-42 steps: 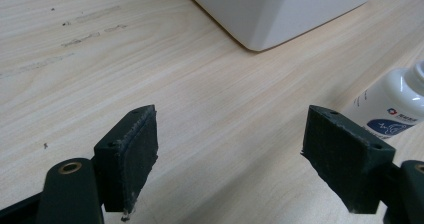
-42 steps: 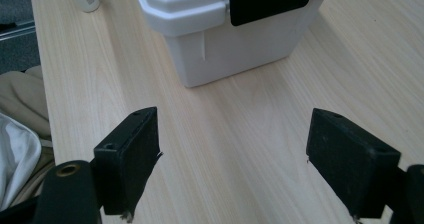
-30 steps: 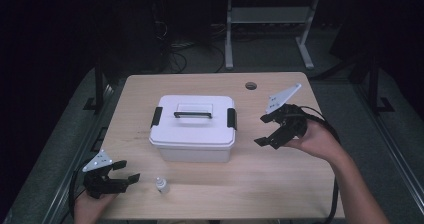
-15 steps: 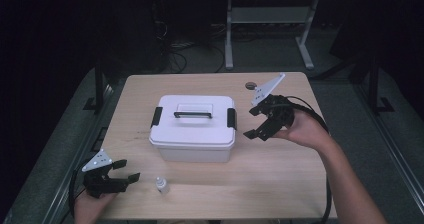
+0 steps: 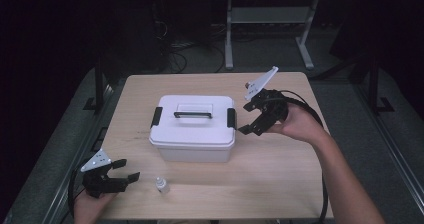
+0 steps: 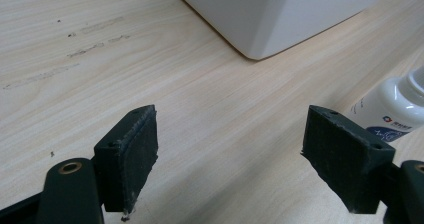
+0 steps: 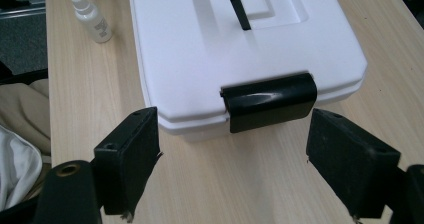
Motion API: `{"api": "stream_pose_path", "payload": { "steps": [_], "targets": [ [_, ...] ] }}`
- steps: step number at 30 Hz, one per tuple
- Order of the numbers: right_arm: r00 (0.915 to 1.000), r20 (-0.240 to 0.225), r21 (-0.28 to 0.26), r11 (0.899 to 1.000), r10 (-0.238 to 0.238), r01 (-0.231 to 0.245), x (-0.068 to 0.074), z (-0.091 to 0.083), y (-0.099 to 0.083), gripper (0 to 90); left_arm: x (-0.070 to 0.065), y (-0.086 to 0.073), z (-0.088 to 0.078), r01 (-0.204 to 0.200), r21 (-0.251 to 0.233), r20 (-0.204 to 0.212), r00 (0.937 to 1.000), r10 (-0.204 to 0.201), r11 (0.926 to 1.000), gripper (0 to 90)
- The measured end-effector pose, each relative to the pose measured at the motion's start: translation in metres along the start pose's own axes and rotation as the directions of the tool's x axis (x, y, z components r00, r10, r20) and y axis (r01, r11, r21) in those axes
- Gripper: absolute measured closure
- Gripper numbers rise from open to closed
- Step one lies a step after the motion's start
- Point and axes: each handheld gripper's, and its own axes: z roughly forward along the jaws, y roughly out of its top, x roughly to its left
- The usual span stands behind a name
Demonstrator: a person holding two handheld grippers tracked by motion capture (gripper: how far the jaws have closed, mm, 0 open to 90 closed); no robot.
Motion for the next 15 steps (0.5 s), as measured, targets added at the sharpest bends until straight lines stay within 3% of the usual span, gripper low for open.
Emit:
{"api": "stream_pose_path", "payload": {
  "steps": [15],
  "targets": [
    [0.9985, -0.012, 0.016, 0.998, -0.054, 0.054, -0.002, 0.013, 0.033, 20.2, -0.003, 0.002, 0.005, -0.021, 0.023, -0.002, 0.9998, 0.021, 0.9995, 22.0]
  ]
}}
